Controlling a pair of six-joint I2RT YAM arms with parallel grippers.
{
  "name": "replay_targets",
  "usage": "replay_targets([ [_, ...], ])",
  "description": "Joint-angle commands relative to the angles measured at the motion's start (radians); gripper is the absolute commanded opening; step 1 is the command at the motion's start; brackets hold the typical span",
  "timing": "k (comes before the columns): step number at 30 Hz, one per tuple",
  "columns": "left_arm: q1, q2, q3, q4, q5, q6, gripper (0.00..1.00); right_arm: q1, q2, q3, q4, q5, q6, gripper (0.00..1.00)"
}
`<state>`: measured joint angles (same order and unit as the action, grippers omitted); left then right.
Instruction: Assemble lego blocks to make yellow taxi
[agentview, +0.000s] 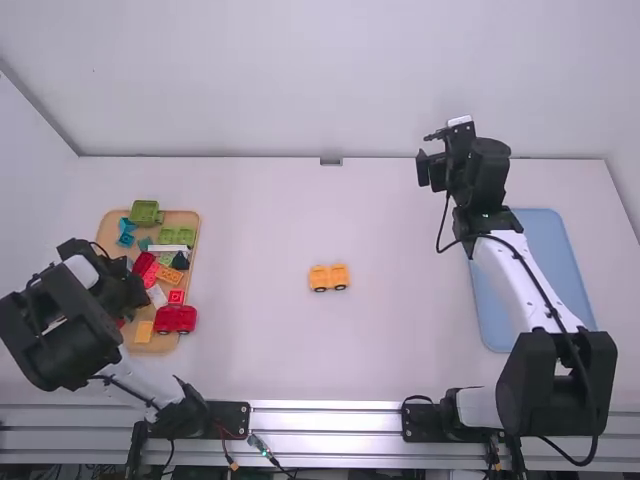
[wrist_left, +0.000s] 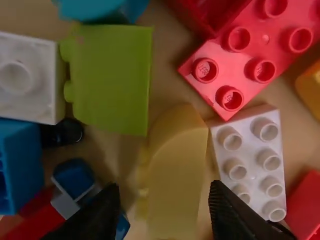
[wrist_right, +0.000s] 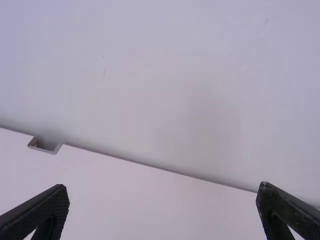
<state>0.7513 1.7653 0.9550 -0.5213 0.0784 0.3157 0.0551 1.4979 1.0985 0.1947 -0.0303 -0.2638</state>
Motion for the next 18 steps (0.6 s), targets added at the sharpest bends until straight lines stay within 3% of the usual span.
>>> replay_targets([
  [1, -0.005, 0.012, -0.013, 0.007, 0.008, 0.014, 0.49, -0.002, 0.008, 0.034, -0.001, 0.000, 0.005, 0.99],
  [18, -0.005, 0.012, -0.045, 0.060, 0.008, 0.033, 0.38, -0.002, 0.008, 0.034, -0.002, 0.001, 0.006, 0.99],
])
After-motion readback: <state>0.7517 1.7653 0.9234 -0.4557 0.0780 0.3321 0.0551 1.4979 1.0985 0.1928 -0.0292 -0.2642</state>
